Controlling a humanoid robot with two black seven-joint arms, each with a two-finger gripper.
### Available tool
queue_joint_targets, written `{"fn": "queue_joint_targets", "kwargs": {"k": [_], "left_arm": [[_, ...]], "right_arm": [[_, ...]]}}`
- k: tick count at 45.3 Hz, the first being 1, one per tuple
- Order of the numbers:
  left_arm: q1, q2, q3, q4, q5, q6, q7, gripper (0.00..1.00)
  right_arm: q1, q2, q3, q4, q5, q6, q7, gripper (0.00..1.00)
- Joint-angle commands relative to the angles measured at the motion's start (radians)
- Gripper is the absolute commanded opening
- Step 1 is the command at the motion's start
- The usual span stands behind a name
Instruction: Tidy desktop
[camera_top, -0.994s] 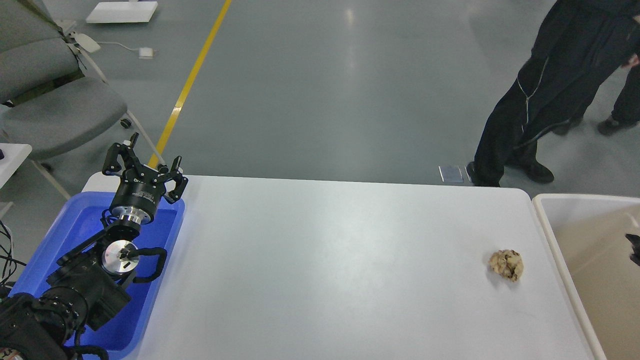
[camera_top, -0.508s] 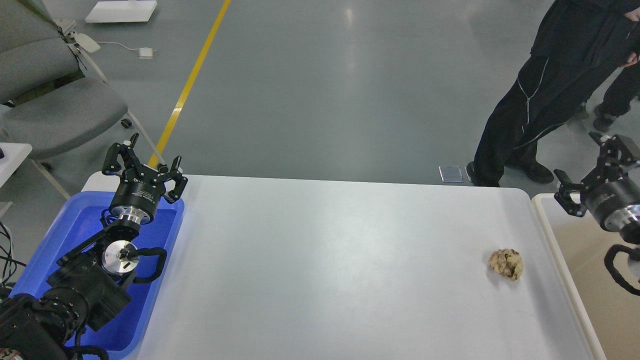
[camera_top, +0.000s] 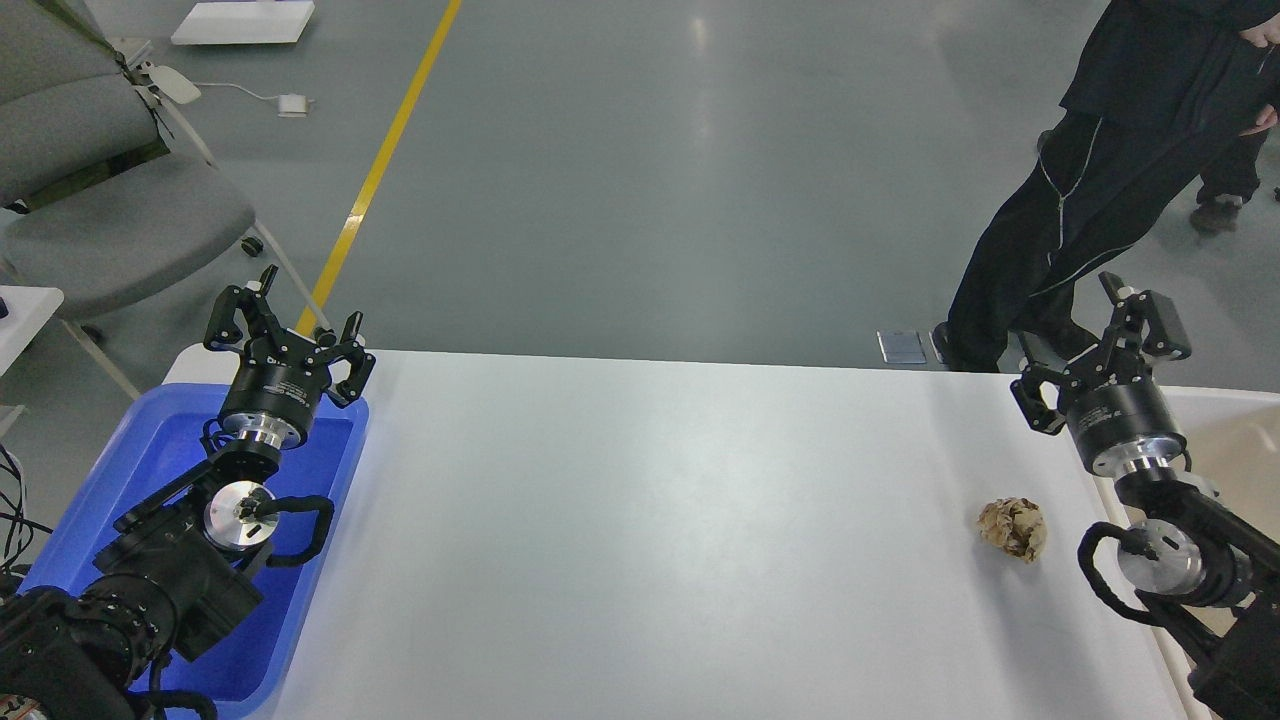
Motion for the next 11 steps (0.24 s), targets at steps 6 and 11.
{"fn": "queue_joint_targets", "kwargs": {"k": [6, 11], "left_arm": [[0.000, 0.000, 0.000, 0.000, 0.000, 0.000, 0.000, 1.00], [0.001, 0.000, 0.000, 0.000, 0.000, 0.000, 0.000, 1.00]], "right_arm": [[0.013, 0.083, -0.003, -0.073, -0.003, -0.017, 0.018, 1.00], [0.015, 0.086, -0.003, -0.084, -0.003, -0.028, 0.018, 1.00]]}}
